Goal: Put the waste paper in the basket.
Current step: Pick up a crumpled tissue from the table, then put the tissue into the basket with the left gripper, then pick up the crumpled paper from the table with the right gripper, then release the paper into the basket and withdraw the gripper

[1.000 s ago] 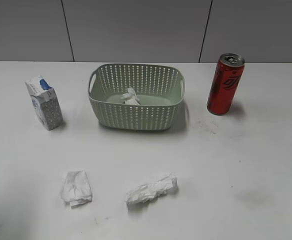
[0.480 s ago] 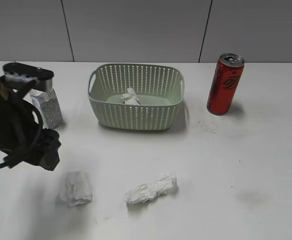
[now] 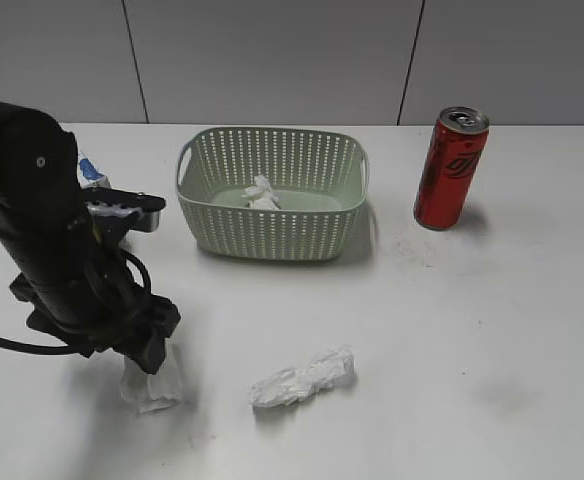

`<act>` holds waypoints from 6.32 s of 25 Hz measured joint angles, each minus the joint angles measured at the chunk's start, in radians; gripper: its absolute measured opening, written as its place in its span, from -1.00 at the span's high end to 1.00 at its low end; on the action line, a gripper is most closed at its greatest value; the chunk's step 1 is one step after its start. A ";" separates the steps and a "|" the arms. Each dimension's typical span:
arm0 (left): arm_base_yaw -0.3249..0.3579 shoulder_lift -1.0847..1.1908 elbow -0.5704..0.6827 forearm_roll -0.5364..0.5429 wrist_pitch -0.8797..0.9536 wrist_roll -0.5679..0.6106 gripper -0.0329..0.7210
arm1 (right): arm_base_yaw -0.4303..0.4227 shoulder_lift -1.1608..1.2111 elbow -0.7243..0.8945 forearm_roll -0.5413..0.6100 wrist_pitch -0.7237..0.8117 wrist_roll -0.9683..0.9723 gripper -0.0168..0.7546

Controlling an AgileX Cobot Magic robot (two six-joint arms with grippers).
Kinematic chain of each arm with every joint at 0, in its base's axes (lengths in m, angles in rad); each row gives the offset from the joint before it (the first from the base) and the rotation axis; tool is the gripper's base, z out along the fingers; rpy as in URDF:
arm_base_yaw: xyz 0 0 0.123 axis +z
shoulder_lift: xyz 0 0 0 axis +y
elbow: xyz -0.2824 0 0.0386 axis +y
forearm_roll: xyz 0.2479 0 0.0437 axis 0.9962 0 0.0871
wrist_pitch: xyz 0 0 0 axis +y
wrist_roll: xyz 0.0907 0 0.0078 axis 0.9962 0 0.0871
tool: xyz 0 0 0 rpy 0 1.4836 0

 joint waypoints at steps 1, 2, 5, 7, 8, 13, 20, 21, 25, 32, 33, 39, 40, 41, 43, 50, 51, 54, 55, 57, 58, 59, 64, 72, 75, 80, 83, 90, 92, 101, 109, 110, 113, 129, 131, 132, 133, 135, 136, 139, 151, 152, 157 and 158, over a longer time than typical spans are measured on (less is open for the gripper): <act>0.000 0.011 0.000 -0.007 -0.009 0.000 -0.60 | 0.000 -0.015 0.000 0.000 -0.001 0.000 -0.52; 0.000 0.025 0.000 -0.013 -0.015 0.000 -0.60 | 0.000 -0.028 0.000 0.000 -0.001 0.000 -0.52; 0.000 0.053 0.000 -0.029 -0.036 0.000 -0.60 | 0.000 -0.038 0.000 0.000 -0.002 0.000 -0.52; 0.000 0.062 0.000 -0.032 -0.044 0.000 -0.59 | 0.000 -0.038 0.000 0.000 -0.002 0.000 -0.52; 0.000 0.064 0.000 -0.034 -0.050 0.000 -0.56 | 0.000 -0.038 0.001 0.000 -0.002 0.000 -0.52; 0.000 0.077 -0.006 -0.033 -0.062 0.000 -0.06 | 0.000 -0.038 0.001 0.000 -0.002 0.000 -0.52; 0.000 0.083 -0.020 0.012 -0.029 0.000 0.87 | 0.000 -0.038 0.001 0.000 -0.002 0.000 -0.52; 0.000 0.083 -0.028 0.024 -0.013 0.000 0.91 | 0.000 -0.038 0.001 0.000 -0.002 0.000 -0.52; 0.000 0.036 -0.089 0.057 0.039 0.000 0.95 | 0.000 -0.038 0.001 0.000 -0.002 0.000 -0.52; 0.000 -0.122 -0.250 0.081 -0.162 0.000 0.95 | 0.000 -0.038 0.001 0.000 -0.002 0.000 -0.52; 0.000 -0.126 -0.261 0.092 -0.249 0.000 0.95 | 0.000 -0.038 0.001 0.000 -0.002 0.000 -0.52; 0.000 -0.054 -0.265 0.111 -0.662 0.001 0.95 | 0.000 -0.038 0.001 0.000 -0.002 0.000 -0.52; 0.000 -0.033 -0.265 0.111 -0.704 0.000 0.95 | 0.000 -0.038 0.001 0.000 -0.002 0.000 -0.52; 0.000 -0.008 -0.265 0.112 -0.736 0.001 0.95 | 0.000 -0.038 0.001 0.000 -0.002 0.000 -0.52; 0.000 0.044 -0.265 0.113 -0.771 0.000 0.94 | 0.000 -0.038 0.001 0.000 -0.002 0.000 -0.52; 0.000 0.117 -0.265 0.113 -0.771 0.000 -0.03 | 0.000 -0.038 0.001 0.000 -0.002 0.000 -0.52; 0.000 0.117 -0.265 0.113 -0.771 0.000 -0.25 | 0.000 -0.038 0.001 0.000 -0.002 0.000 -0.52; 0.000 0.106 -0.265 0.111 -0.760 0.000 -0.76 | 0.000 -0.038 0.001 0.000 -0.002 0.000 -0.52; 0.000 0.097 -0.265 0.111 -0.745 0.001 -0.81 | 0.000 -0.038 0.001 0.000 -0.002 0.000 -0.52; 0.000 0.063 -0.265 0.111 -0.701 0.000 -0.86 | 0.000 -0.038 0.001 0.000 -0.002 0.000 -0.52; 0.000 0.045 -0.265 0.114 -0.662 0.002 -0.86 | 0.000 -0.038 0.001 0.000 -0.002 0.000 -0.52; 0.002 0.023 -0.270 0.119 -0.621 0.001 -0.87 | 0.000 -0.038 0.001 0.000 -0.003 0.000 -0.52; 0.049 -0.054 -0.367 0.200 -0.247 0.001 -0.85 | 0.000 -0.003 0.001 0.000 -0.005 0.000 -0.52; 0.170 -0.093 -0.526 0.244 0.248 0.052 -0.77 | 0.000 0.256 -0.021 -0.017 -0.049 -0.003 -0.52; 0.219 -0.099 -0.530 0.245 0.337 0.074 -0.75 | 0.000 0.385 -0.047 0.009 -0.067 -0.003 -0.52; 0.291 -0.107 -0.530 0.246 0.452 0.124 -0.72 | 0.000 0.634 -0.119 0.099 -0.076 -0.004 -0.52; 0.328 -0.129 -0.530 0.245 0.486 0.161 -0.70 | 0.000 0.798 -0.181 0.130 -0.080 -0.020 -0.52; 0.413 -0.255 -0.433 0.203 0.489 0.185 -0.66 | 0.035 1.142 -0.389 0.140 -0.078 -0.045 -0.52; 0.419 -0.315 -0.363 0.200 0.491 0.185 -0.66 | 0.085 1.223 -0.451 0.139 -0.077 -0.053 -0.52; 0.419 -0.726 0.001 0.177 0.431 0.185 -0.65 | 0.445 1.502 -0.630 0.130 -0.112 -0.050 -0.52; 0.419 -1.212 0.317 0.173 0.368 0.164 -0.65 | 0.677 1.741 -0.712 0.101 -0.139 0.076 -0.52; 0.419 -1.277 0.342 0.173 0.370 0.159 -0.65 | 0.695 1.767 -0.724 0.100 -0.141 0.098 -0.52; 0.419 -1.456 0.384 0.176 0.378 0.148 -0.65 | 0.731 1.826 -0.766 0.098 -0.144 0.161 -0.52; 0.424 -1.804 0.425 0.245 0.324 0.116 -0.63 | 0.750 1.984 -0.839 0.054 -0.126 0.313 -0.52; 0.424 -1.804 0.425 0.246 0.323 0.115 -0.63 | 0.750 2.008 -0.840 0.042 -0.117 0.321 -0.52; 0.424 -1.804 0.425 0.246 0.323 0.115 -0.63 | 0.750 2.021 -0.840 0.039 -0.116 0.322 -0.52; 0.424 -1.804 0.425 0.246 0.323 0.115 -0.63 | 0.750 2.038 -0.840 0.037 -0.116 0.323 -0.52; 0.424 -1.804 0.425 0.246 0.323 0.114 -0.63 | 0.750 2.058 -0.840 0.031 -0.120 0.324 -0.52; 0.424 -1.804 0.425 0.246 0.323 0.114 -0.63 | 0.750 2.059 -0.843 0.025 -0.125 0.325 -0.52; 0.424 -1.804 0.425 0.246 0.322 0.114 -0.63 | 0.750 2.060 -0.844 0.013 -0.145 0.326 -0.36; 0.424 -1.804 0.425 0.246 0.321 0.114 -0.63 | 0.750 1.980 -0.845 0.002 -0.142 0.251 0.89; 0.424 -1.804 0.425 0.246 0.321 0.114 -0.63 | 0.750 1.949 -0.845 0.002 -0.142 0.244 0.89; 0.424 -1.804 0.425 0.246 0.321 0.114 -0.63 | 0.750 1.759 -0.845 -0.080 -0.225 0.230 0.89; 0.424 -1.804 0.425 0.246 0.321 0.114 -0.63 | 0.748 1.731 -0.845 -0.123 -0.260 0.230 0.90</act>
